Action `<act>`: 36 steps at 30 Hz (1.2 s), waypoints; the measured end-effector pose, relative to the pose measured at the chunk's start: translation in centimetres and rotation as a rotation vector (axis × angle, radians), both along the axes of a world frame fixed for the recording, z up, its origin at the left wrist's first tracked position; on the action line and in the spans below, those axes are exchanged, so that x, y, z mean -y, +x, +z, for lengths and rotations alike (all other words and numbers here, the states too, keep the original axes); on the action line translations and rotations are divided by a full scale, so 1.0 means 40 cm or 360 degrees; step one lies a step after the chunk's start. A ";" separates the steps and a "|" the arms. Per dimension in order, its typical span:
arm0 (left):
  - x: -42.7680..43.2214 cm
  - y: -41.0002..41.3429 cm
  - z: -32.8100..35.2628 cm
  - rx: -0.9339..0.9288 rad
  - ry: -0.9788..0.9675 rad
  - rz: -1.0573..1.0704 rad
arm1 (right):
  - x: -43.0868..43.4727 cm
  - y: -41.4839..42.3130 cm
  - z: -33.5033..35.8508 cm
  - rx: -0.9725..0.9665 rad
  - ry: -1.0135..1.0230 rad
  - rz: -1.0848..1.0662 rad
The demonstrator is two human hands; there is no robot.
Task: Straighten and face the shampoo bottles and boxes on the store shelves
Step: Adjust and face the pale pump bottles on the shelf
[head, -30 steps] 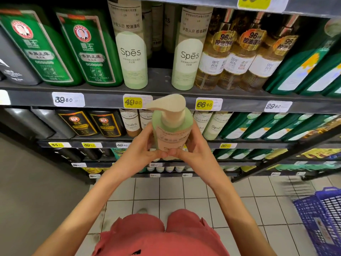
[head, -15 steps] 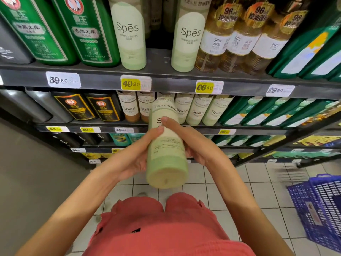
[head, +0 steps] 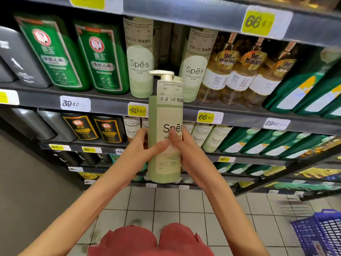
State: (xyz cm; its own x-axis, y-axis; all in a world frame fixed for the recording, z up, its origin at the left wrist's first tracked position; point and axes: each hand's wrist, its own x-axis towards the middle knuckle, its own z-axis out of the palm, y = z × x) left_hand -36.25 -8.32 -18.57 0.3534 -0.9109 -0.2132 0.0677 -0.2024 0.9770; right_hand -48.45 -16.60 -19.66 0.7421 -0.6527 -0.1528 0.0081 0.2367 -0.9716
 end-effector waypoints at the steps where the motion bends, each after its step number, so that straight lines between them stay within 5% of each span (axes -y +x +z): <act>1: 0.016 0.004 0.013 0.0044 -0.0046 0.0044 | 0.014 0.009 0.009 0.0021 -0.0053 -0.0002; 16: 0.181 0.097 0.053 0.0661 -0.0348 0.0432 | 0.123 0.170 0.076 0.0028 -0.0594 -0.0635; 36: 0.269 0.111 0.029 0.0502 -0.0655 0.0583 | 0.186 0.232 0.046 -0.0139 -0.1014 -0.0853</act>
State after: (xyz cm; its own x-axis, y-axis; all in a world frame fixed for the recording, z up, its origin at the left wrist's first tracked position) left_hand -31.80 -19.07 -17.41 0.6466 -0.7041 0.2936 -0.2422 0.1755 0.9542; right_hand -39.17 -24.02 -17.81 0.3094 -0.8948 0.3220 -0.1183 -0.3722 -0.9206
